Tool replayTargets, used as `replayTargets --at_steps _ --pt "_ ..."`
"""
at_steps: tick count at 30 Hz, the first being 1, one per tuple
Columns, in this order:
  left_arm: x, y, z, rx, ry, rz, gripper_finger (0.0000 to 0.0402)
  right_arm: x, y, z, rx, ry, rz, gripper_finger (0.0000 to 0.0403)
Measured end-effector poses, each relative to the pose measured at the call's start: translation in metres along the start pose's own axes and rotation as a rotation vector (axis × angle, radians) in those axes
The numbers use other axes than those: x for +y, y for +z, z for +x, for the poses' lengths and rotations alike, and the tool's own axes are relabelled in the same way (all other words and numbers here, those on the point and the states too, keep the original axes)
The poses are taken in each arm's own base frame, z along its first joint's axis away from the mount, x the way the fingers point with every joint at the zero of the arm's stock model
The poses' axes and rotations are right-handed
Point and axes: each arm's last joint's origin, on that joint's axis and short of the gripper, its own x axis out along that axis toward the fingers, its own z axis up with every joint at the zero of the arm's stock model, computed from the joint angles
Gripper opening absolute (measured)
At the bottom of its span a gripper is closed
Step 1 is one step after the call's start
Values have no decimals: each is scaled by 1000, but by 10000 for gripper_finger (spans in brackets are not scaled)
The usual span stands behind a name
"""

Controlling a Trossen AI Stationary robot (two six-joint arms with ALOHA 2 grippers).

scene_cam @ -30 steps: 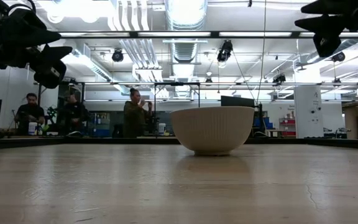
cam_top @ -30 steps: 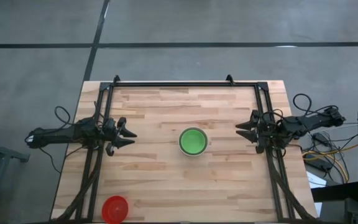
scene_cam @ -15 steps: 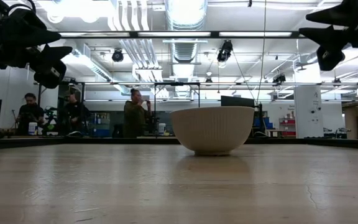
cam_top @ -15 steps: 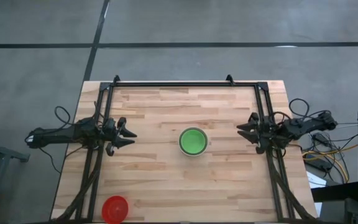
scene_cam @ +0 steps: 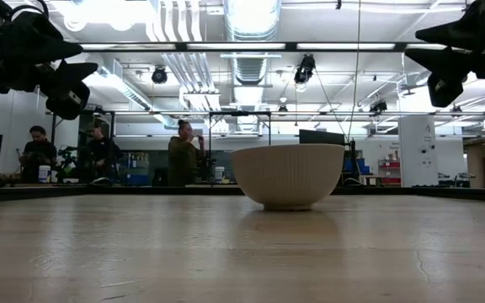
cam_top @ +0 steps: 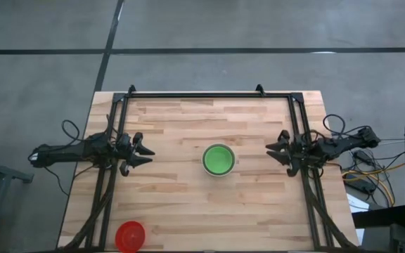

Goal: Nest bowls inside each other
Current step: Stack the red bowl on top of the green bowl

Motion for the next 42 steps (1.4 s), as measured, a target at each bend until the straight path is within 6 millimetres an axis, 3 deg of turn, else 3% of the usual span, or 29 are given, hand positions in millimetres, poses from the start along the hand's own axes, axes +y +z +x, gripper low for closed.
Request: replayTargets --at_steps 42 --pt "0 0 0 0 0 0 145 0 -3 1 36 10 30 132"
